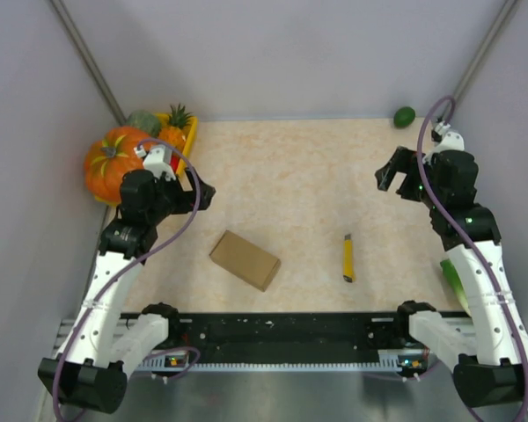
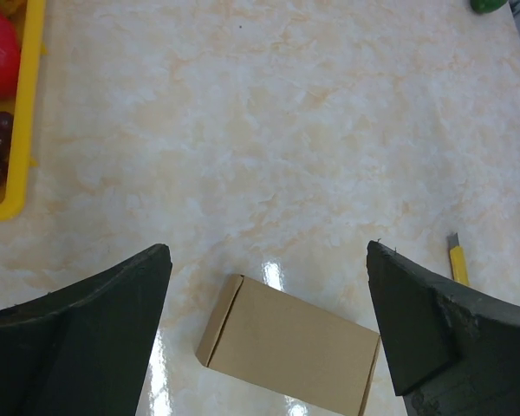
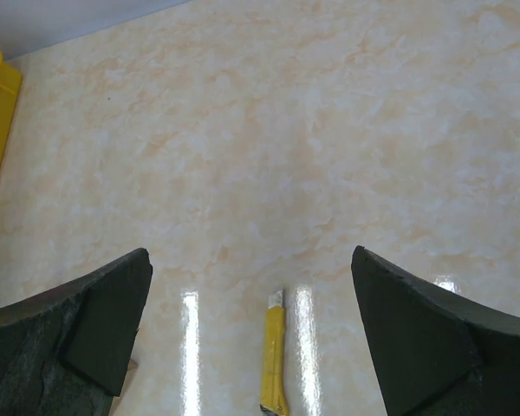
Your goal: Unpack the express box
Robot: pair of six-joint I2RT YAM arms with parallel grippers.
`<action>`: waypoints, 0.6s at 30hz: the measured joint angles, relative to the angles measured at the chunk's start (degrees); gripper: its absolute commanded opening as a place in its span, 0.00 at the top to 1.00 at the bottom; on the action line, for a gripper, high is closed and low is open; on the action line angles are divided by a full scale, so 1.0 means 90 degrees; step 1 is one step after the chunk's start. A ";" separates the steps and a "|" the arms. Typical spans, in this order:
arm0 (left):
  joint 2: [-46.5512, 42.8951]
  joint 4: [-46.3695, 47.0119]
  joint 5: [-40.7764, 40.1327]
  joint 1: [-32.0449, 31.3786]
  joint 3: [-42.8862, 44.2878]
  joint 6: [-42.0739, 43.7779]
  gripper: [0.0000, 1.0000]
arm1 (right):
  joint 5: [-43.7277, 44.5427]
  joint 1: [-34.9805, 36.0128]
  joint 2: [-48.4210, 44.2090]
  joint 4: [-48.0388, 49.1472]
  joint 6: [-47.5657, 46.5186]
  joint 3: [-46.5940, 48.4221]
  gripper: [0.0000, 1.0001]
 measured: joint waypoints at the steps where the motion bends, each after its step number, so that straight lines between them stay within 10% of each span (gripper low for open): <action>1: -0.0024 -0.0019 -0.0061 0.0000 0.0000 0.0000 0.01 | 0.0012 0.0000 0.0015 -0.0005 0.0019 0.0000 0.01; 18: -0.0527 -0.0350 -0.0114 0.0000 -0.0418 -0.0051 0.03 | -0.0976 0.0248 0.0231 -0.0141 -0.0022 0.0019 0.04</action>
